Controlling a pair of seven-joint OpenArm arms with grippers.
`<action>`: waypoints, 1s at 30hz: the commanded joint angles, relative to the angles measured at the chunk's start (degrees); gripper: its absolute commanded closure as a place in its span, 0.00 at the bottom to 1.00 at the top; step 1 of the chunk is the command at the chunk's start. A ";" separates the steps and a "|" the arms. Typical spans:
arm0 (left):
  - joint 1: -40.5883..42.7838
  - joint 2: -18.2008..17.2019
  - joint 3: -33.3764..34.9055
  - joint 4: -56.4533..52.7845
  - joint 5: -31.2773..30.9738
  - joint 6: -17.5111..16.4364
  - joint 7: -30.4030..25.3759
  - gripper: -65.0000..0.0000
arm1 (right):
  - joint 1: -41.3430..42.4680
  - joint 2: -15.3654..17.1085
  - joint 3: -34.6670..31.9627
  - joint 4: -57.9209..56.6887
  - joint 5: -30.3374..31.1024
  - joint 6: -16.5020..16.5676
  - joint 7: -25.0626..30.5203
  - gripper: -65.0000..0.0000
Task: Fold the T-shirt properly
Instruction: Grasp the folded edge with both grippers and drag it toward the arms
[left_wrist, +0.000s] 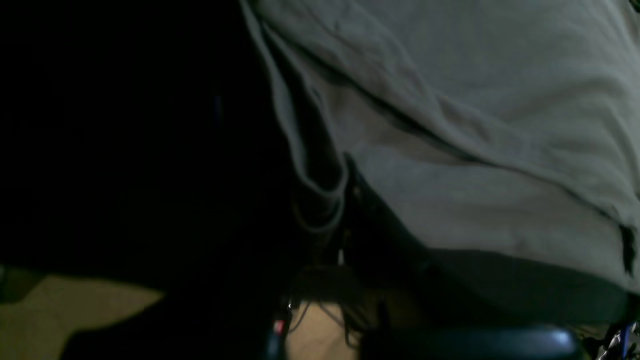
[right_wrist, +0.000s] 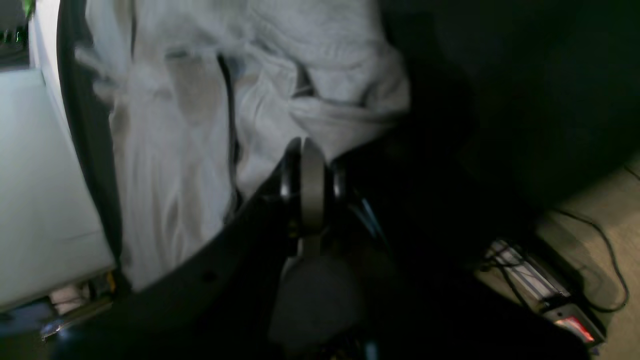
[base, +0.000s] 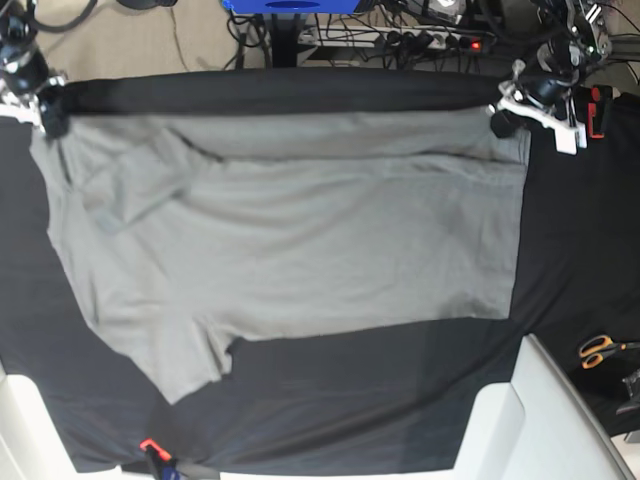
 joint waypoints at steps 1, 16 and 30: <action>0.79 -0.78 -0.40 1.00 -0.56 -0.43 -0.74 1.00 | -0.77 0.83 0.90 1.91 0.14 0.69 0.54 0.99; 3.16 -0.78 -0.40 4.16 -0.56 -0.43 -0.74 1.00 | -2.18 0.04 0.99 3.49 -1.88 0.69 0.54 0.99; 3.25 -1.21 -1.02 1.70 -0.21 -0.34 -0.74 0.71 | -2.79 -1.28 1.26 3.49 -1.62 0.60 0.63 0.58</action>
